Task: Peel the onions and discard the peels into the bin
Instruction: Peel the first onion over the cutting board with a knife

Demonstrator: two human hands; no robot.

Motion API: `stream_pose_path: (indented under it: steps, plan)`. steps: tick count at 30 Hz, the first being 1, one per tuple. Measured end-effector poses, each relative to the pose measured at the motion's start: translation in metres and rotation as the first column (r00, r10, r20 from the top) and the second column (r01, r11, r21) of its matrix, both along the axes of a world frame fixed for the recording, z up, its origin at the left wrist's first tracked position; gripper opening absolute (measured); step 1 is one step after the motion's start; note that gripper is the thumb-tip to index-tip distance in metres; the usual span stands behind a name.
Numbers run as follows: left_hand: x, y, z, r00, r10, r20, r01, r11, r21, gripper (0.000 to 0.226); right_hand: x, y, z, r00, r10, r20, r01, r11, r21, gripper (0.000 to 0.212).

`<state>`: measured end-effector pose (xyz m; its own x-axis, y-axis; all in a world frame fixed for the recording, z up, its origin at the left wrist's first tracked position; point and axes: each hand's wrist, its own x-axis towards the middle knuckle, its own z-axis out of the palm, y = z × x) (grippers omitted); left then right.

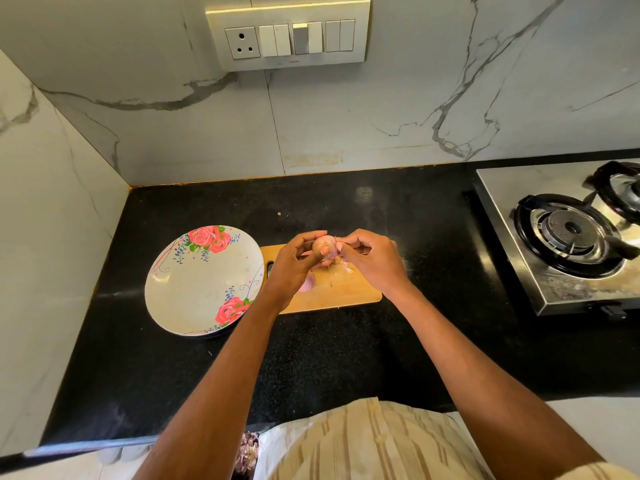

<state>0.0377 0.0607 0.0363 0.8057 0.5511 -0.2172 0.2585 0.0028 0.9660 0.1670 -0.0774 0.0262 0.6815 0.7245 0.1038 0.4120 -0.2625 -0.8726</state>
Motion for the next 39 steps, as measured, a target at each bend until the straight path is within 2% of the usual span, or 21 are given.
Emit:
stream_pose_path:
  steps: [7, 10, 14, 21, 26, 28, 31, 34, 37, 39]
  plan:
    - [-0.001, -0.001, 0.000, 1.000, -0.009, 0.014, 0.009, 1.000, -0.029, 0.037, 0.003, 0.000, -0.003, 0.998, -0.042, -0.048, 0.042, 0.999, -0.017, 0.004]
    - [0.000, 0.000, 0.000, 1.000, 0.019, 0.015, -0.019, 0.999, -0.031, 0.040, 0.002, 0.003, -0.002, 0.991, -0.010, -0.135, 0.010, 1.000, 0.004, 0.012]
    - [0.001, -0.001, 0.000, 0.999, 0.038, 0.016, -0.038, 0.999, -0.034, 0.035, -0.002, 0.002, 0.000, 0.991, 0.011, -0.137, -0.005, 0.999, 0.043, 0.021]
    - [0.002, -0.006, -0.003, 0.995, 0.085, 0.042, -0.082, 0.995, -0.062, 0.032, -0.008, 0.006, -0.006, 0.975, -0.091, -0.202, 0.114, 0.988, 0.100, 0.006]
    - [0.000, -0.009, -0.005, 0.995, 0.083, 0.051, -0.079, 0.994, -0.077, 0.032, -0.008, 0.009, -0.007, 0.987, -0.148, -0.065, 0.148, 0.989, 0.002, 0.004]
    - [0.000, -0.011, -0.002, 0.993, 0.082, 0.079, -0.073, 0.991, -0.113, 0.032, -0.005, 0.011, -0.011, 0.978, -0.191, -0.083, 0.189, 0.981, -0.033, 0.005]
    - [-0.001, -0.012, 0.000, 0.990, 0.096, 0.099, -0.078, 0.982, -0.169, 0.034, 0.002, 0.009, -0.020, 0.951, -0.231, -0.206, 0.212, 0.971, -0.110, 0.005]
    - [-0.002, -0.009, 0.001, 0.987, 0.126, 0.098, -0.105, 0.974, -0.201, 0.037, 0.004, 0.005, -0.021, 0.957, -0.152, -0.249, 0.127, 0.986, -0.112, 0.014]
    - [-0.002, -0.006, 0.000, 0.986, 0.149, 0.078, -0.132, 0.973, -0.191, 0.041, 0.000, 0.005, -0.013, 0.948, -0.043, -0.317, 0.040, 0.999, -0.015, 0.025]
    - [-0.001, -0.007, -0.001, 0.985, 0.152, 0.077, -0.136, 0.974, -0.182, 0.037, -0.003, 0.006, -0.008, 0.957, -0.008, -0.289, 0.019, 0.999, 0.034, 0.026]
